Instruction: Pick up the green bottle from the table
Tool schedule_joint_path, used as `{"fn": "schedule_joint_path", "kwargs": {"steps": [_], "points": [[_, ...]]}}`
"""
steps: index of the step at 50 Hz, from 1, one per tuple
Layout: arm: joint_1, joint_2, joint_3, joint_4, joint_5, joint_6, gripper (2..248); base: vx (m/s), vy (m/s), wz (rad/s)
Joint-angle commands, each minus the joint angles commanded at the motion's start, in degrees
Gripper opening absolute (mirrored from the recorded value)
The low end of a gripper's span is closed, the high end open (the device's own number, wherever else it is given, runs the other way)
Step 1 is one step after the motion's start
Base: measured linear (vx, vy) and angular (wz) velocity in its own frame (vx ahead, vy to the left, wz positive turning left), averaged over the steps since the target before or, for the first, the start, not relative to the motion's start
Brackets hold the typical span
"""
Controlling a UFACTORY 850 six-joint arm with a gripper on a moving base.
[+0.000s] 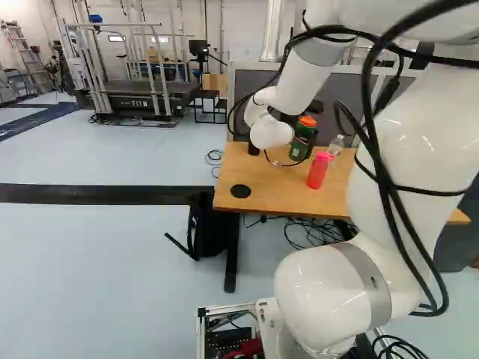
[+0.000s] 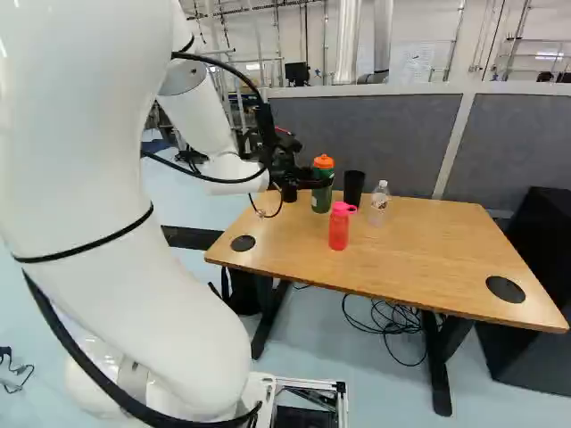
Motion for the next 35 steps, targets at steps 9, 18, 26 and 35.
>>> {"fn": "schedule_joint_path", "kwargs": {"steps": [9,18,26,35], "points": [[1.73,4.11,2.70,0.00,0.00,0.00,113,0.000,0.000,0.000],[3.57,8.26,5.26,0.00,0.00,0.00,113,0.000,0.000,0.000],[5.29,11.69,7.51,0.00,0.00,0.00,113,0.000,0.000,0.000],[6.95,14.36,9.71,0.00,0.00,0.00,113,0.000,0.000,0.000]]}}
